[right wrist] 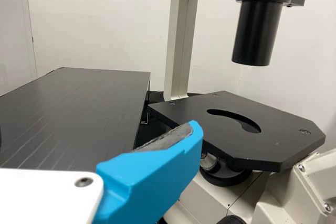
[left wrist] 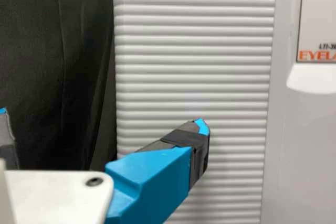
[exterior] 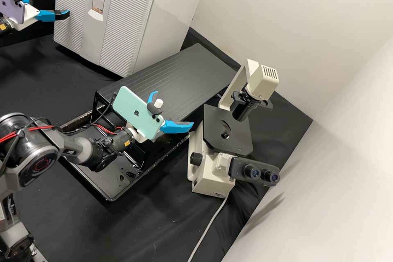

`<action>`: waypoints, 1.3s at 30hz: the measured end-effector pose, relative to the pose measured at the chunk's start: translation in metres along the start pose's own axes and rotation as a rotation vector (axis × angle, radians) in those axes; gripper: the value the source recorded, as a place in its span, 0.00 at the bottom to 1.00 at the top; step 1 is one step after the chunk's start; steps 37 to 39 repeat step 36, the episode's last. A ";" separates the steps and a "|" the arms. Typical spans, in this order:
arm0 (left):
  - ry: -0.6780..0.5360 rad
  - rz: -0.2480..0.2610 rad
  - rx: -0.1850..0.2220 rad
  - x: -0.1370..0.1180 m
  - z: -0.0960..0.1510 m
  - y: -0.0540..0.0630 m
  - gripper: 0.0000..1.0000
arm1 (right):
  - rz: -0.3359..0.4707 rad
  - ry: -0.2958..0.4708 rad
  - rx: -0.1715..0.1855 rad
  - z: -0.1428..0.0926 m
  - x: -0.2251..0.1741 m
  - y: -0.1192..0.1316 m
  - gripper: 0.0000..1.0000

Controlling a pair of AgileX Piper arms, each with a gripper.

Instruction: Close the incubator door

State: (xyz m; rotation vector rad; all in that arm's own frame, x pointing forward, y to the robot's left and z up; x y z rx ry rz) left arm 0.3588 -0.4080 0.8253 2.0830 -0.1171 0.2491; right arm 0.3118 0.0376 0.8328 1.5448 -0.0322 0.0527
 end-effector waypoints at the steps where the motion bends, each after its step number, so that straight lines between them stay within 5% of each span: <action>1: 0.004 -0.004 -0.003 0.003 0.000 0.001 1.00 | 0.000 0.000 0.000 0.000 0.000 0.000 1.00; 12: -0.016 0.061 -0.021 0.037 0.010 0.023 1.00 | 0.000 0.000 0.000 0.000 0.000 0.000 1.00; 18: -0.014 0.053 -0.020 0.036 0.010 0.022 1.00 | 0.000 0.000 0.000 0.000 0.000 0.000 1.00; 25: -0.013 -0.028 -0.006 0.001 0.010 0.007 1.00 | 0.000 0.000 0.000 0.000 0.000 0.000 1.00; 35: -0.031 -0.102 0.047 -0.077 0.029 0.009 1.00 | 0.000 0.000 0.000 0.000 0.000 0.000 1.00; 39: -0.027 -0.111 0.042 -0.081 0.028 0.009 1.00 | 0.000 0.000 0.000 0.000 0.000 0.000 1.00</action>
